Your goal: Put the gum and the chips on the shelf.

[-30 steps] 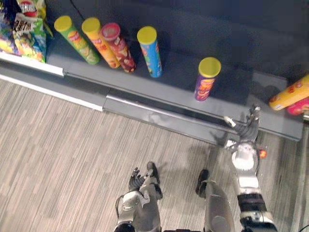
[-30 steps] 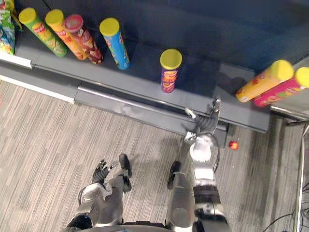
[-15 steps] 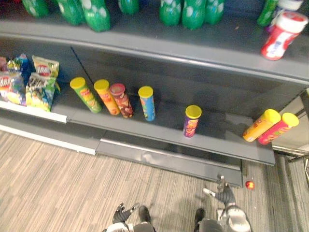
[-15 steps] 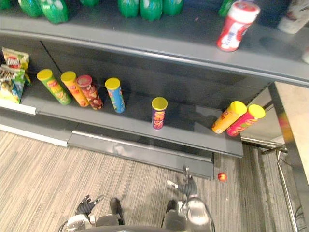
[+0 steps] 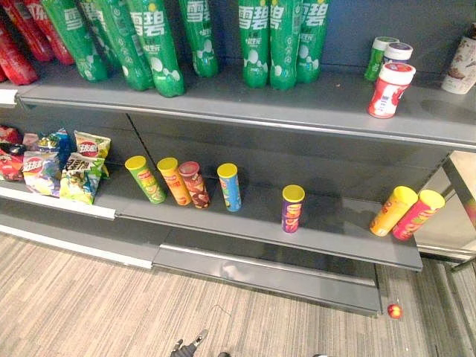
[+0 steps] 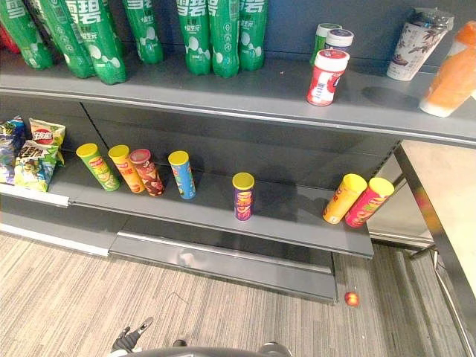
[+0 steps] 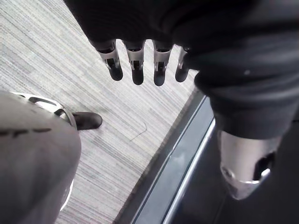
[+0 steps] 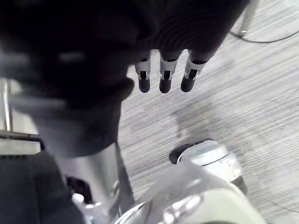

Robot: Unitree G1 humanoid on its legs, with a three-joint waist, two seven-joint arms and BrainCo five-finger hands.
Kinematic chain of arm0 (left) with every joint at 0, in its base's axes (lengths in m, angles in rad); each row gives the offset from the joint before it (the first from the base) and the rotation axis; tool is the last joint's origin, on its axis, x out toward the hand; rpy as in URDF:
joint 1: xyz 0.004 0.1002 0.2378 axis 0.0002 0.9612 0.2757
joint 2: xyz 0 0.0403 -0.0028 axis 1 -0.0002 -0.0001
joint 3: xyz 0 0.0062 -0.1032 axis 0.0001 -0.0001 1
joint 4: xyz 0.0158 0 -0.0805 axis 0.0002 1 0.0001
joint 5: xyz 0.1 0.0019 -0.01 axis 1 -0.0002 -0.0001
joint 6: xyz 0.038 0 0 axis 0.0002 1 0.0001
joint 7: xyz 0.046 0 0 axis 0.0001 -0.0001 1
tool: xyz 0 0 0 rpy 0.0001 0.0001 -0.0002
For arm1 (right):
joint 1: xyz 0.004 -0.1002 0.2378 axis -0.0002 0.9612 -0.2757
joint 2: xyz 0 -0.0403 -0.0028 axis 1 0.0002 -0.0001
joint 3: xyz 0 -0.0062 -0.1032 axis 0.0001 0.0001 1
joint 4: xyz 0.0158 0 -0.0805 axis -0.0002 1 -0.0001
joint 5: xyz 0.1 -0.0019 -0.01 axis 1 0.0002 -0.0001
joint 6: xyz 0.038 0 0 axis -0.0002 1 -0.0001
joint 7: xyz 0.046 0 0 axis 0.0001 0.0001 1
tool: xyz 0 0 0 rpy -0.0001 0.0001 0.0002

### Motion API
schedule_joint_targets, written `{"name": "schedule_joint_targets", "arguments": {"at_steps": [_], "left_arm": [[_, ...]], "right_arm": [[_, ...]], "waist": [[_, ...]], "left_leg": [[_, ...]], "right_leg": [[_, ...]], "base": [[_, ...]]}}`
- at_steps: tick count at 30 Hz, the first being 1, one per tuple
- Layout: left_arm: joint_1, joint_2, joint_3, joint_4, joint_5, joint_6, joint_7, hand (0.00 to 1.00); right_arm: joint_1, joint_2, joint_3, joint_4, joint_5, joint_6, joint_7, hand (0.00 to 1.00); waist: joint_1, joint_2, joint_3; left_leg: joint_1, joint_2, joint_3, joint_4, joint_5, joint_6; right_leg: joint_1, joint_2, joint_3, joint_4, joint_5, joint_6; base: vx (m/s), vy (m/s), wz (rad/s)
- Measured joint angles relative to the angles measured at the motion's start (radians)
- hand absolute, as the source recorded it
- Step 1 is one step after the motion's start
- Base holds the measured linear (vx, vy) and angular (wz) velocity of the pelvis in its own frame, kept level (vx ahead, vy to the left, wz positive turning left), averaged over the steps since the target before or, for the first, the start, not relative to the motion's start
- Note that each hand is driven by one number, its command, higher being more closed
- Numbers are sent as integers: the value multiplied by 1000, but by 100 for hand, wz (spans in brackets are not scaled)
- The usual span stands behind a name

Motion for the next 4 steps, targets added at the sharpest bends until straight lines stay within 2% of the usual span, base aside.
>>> {"name": "schedule_joint_targets", "arguments": {"at_steps": [4], "left_arm": [[0, -4, -4, 2, 1, 0, -19, 0]], "right_arm": [[3, 3, 0, 0, 0, 5, 2, 0]], "waist": [[1, 0, -3]], "left_leg": [[0, -1, -8, 0, -3, -3]], "right_leg": [[12, 0, -12, -12, 0, 2]], "base": [[10, 0, 5]]}}
